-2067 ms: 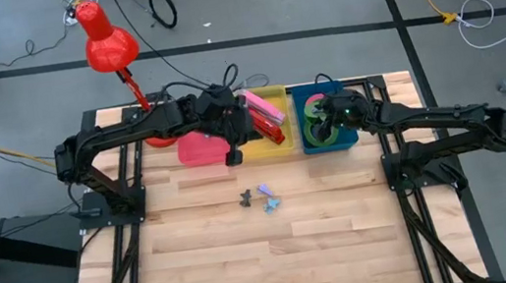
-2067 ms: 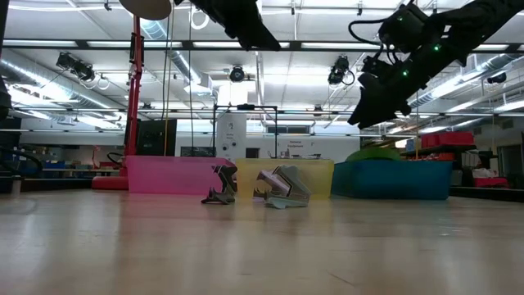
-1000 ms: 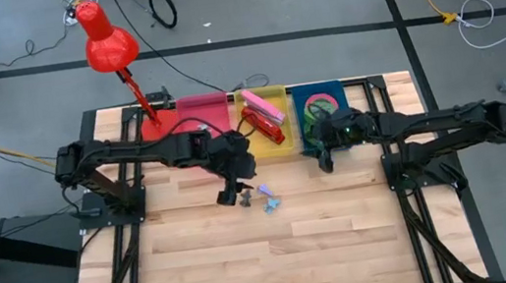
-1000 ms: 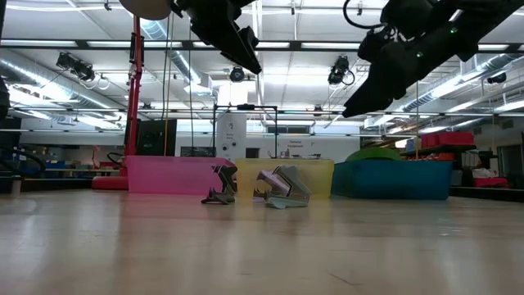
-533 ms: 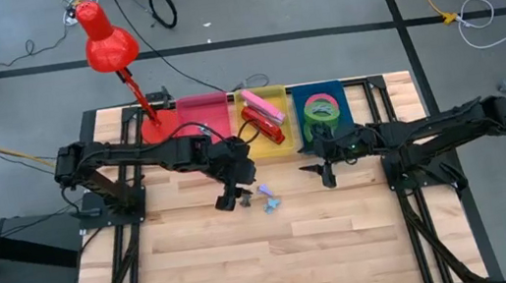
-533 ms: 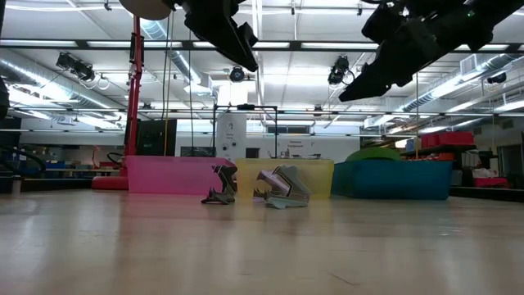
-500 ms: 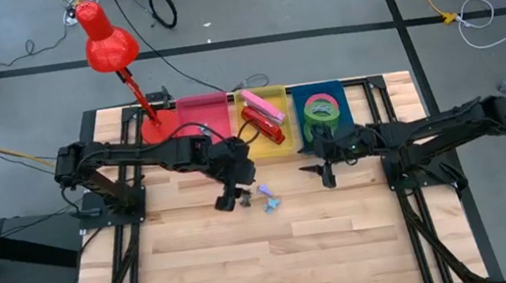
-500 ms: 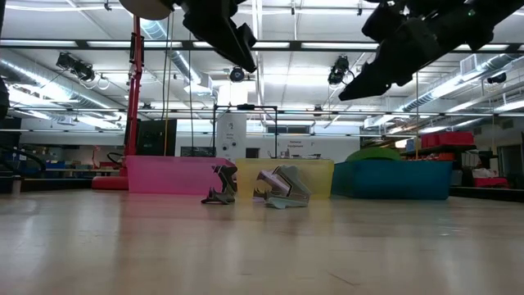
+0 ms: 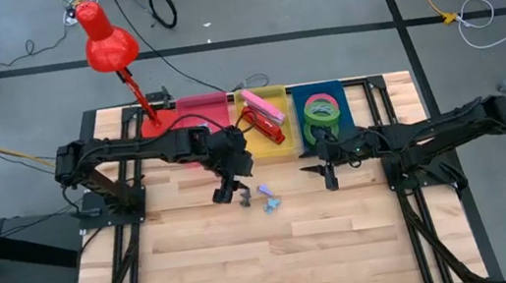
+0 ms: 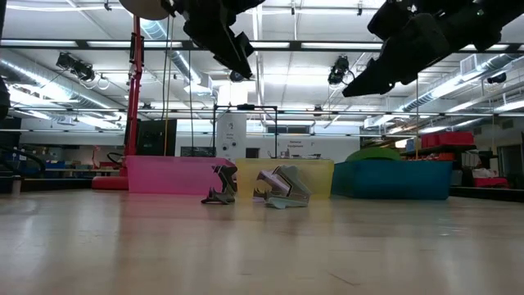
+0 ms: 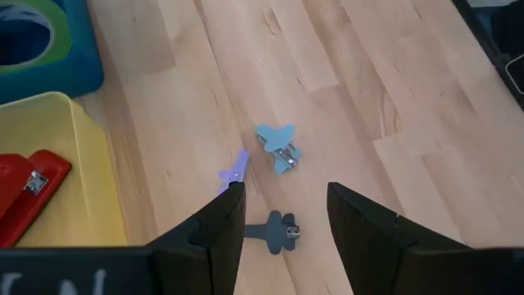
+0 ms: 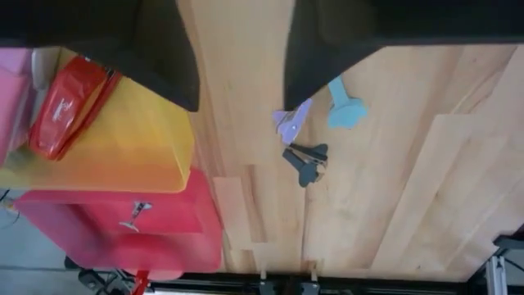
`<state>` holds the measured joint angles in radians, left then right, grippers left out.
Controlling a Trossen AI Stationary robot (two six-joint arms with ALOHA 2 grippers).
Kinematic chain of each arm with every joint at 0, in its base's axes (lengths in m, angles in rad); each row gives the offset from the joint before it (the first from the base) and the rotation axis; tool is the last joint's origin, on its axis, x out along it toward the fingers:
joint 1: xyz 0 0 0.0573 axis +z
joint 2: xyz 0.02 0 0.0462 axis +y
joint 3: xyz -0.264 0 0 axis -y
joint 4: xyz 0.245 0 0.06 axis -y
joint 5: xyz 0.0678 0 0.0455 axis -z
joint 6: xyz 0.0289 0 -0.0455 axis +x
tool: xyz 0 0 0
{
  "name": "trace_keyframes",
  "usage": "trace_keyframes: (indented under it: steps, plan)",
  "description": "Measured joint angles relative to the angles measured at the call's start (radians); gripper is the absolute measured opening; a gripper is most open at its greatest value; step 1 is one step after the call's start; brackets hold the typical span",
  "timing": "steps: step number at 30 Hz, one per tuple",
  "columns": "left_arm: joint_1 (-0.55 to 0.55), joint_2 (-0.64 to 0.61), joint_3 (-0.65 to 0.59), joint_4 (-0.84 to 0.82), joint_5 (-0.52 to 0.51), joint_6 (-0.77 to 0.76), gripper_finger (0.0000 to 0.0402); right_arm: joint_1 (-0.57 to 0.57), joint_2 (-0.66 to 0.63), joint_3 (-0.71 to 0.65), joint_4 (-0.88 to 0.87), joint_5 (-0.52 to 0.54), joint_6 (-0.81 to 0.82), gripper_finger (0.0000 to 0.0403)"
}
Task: Pick and place Stapler, Stapler remover, tape
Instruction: Put the black staple remover into the pink bin
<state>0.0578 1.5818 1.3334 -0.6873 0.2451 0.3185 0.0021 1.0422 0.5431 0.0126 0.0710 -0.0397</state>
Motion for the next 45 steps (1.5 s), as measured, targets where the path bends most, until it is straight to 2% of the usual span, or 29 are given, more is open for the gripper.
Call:
trace_keyframes:
  steps: [7, 10, 17, 23, 32, 45]
  plan:
    - [0.018, 0.0, 0.0, 0.002, -0.001, -0.001, 0.0177, 0.005, -0.132, -0.092, 0.032, -0.012, 0.032, 0.0046]
    - [0.018, 0.0, 0.0, 0.007, -0.008, -0.001, 0.0177, 0.008, -0.207, -0.135, 0.052, -0.033, 0.021, 0.0008]
    - [0.018, 0.0, 0.0, 0.03, -0.008, -0.027, 0.0177, 0.005, -0.364, -0.223, 0.082, -0.113, 0.024, 0.0014]
    - [0.018, 0.0, 0.0, 0.042, -0.008, -0.047, 0.0177, 0.004, -0.487, -0.289, 0.083, -0.123, 0.032, 0.0003]
    - [0.018, -0.001, 0.0, 0.051, -0.026, -0.054, 0.0177, -0.003, -0.662, -0.359, 0.083, -0.266, 0.065, 0.0002]
    - [0.018, -0.001, 0.0, 0.069, -0.035, -0.074, 0.0177, -0.006, -0.806, -0.361, -0.024, -0.228, 0.051, 0.0002]
